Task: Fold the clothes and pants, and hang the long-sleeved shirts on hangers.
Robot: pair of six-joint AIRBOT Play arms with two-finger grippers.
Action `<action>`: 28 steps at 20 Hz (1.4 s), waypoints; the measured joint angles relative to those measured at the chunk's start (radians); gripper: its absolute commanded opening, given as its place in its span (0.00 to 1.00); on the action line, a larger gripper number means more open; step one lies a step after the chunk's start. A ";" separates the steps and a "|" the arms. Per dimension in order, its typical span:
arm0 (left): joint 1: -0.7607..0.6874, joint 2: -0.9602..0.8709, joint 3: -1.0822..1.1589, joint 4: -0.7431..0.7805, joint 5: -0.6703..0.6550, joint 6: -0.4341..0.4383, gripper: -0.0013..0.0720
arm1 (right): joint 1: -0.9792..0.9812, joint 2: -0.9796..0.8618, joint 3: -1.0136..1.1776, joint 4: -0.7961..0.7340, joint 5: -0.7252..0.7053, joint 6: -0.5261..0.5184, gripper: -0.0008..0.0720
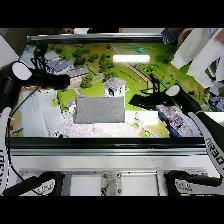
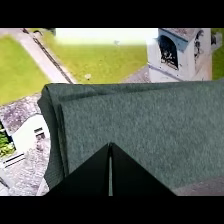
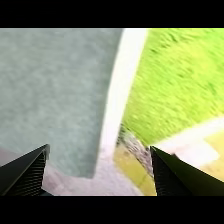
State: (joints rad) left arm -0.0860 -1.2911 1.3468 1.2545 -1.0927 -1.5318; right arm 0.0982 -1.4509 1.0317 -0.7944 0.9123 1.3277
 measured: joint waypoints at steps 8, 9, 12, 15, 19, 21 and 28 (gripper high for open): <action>-0.173 0.031 -0.109 0.007 0.050 -0.001 0.04 | 0.023 -0.175 -0.072 0.333 -0.031 -0.191 0.99; -0.180 0.032 -0.112 0.008 0.051 -0.003 0.04 | 0.052 -0.208 -0.047 0.373 -0.034 -0.207 0.99; -0.192 0.032 -0.116 0.010 0.047 -0.008 0.04 | 0.137 -0.296 0.048 0.453 -0.039 -0.234 0.78; -0.196 0.032 -0.118 0.009 0.029 -0.011 0.04 | 0.203 -0.364 0.141 0.477 -0.056 -0.256 0.25; -0.198 0.032 -0.118 0.008 0.015 -0.015 0.04 | 0.223 -0.386 0.207 0.497 -0.048 -0.311 0.04; -0.198 0.032 -0.118 0.007 0.008 -0.022 0.04 | 0.186 -0.356 0.220 0.452 -0.038 -0.322 0.04; -0.198 0.032 -0.118 0.007 -0.003 -0.049 0.04 | -0.224 -0.091 0.232 -0.076 -0.026 -0.102 0.04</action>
State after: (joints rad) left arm -0.2840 -1.2587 1.2289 1.2613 -1.0962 -1.5806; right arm -0.1253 -1.5417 1.2636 -0.8707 0.8864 1.2259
